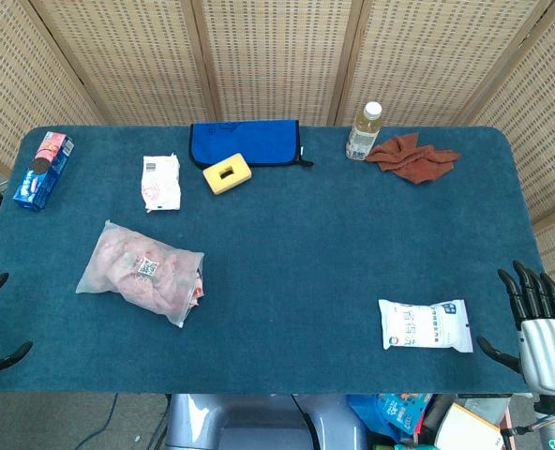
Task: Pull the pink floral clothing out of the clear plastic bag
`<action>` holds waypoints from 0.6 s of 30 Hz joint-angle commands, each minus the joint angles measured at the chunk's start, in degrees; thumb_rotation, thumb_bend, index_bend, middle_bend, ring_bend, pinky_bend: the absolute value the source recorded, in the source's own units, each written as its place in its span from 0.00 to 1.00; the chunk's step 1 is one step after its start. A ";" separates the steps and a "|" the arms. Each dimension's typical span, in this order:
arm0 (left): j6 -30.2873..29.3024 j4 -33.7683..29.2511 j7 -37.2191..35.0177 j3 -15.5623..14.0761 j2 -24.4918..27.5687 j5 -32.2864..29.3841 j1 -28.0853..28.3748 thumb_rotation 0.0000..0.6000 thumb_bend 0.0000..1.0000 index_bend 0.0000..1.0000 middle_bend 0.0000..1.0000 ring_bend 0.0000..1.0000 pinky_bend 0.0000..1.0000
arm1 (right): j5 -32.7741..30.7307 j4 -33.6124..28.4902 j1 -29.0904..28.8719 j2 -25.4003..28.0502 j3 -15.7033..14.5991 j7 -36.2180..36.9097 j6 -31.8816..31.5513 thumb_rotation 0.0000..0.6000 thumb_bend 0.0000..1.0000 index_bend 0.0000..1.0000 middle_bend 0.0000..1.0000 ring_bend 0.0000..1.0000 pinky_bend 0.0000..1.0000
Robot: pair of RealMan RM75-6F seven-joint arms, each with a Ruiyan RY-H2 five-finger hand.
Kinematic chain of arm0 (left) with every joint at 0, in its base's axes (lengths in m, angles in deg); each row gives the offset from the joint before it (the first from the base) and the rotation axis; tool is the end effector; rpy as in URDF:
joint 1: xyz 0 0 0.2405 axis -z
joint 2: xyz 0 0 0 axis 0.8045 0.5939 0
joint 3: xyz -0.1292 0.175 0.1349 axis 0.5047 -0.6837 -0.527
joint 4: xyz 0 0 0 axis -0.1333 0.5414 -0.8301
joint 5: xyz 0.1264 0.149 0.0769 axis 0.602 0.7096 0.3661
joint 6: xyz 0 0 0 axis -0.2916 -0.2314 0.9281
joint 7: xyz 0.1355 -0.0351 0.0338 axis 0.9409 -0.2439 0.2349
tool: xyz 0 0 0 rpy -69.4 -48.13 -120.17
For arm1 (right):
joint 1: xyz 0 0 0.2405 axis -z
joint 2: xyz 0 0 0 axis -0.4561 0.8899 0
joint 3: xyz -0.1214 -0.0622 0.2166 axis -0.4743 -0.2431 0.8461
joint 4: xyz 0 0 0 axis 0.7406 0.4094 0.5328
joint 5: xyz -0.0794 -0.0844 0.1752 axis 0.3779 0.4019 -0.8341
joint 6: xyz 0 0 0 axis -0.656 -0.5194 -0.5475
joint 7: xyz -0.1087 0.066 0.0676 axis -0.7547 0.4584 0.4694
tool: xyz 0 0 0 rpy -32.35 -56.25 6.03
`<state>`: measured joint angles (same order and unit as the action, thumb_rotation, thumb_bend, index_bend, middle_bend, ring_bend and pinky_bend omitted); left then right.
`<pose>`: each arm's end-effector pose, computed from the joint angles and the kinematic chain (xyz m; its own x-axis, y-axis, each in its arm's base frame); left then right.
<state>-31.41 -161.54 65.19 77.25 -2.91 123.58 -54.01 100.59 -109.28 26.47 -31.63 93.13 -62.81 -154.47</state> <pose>-0.3068 0.1400 0.1772 0.3931 -0.0370 0.9187 0.9181 -0.0384 -0.3944 -0.2766 -0.1622 0.1717 0.3710 0.1574 0.9152 -0.9220 -0.0552 0.3833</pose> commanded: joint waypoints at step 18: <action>15.77 13.21 -2.32 2.83 -4.64 1.83 13.00 1.00 0.15 0.00 0.00 0.00 0.00 | -1.90 0.18 -0.98 -0.15 0.32 -0.48 2.40 1.00 0.00 0.00 0.00 0.00 0.00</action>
<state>-20.67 -153.18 64.73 79.38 -5.62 123.80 -45.60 98.78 -109.08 25.57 -31.76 93.39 -63.22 -152.14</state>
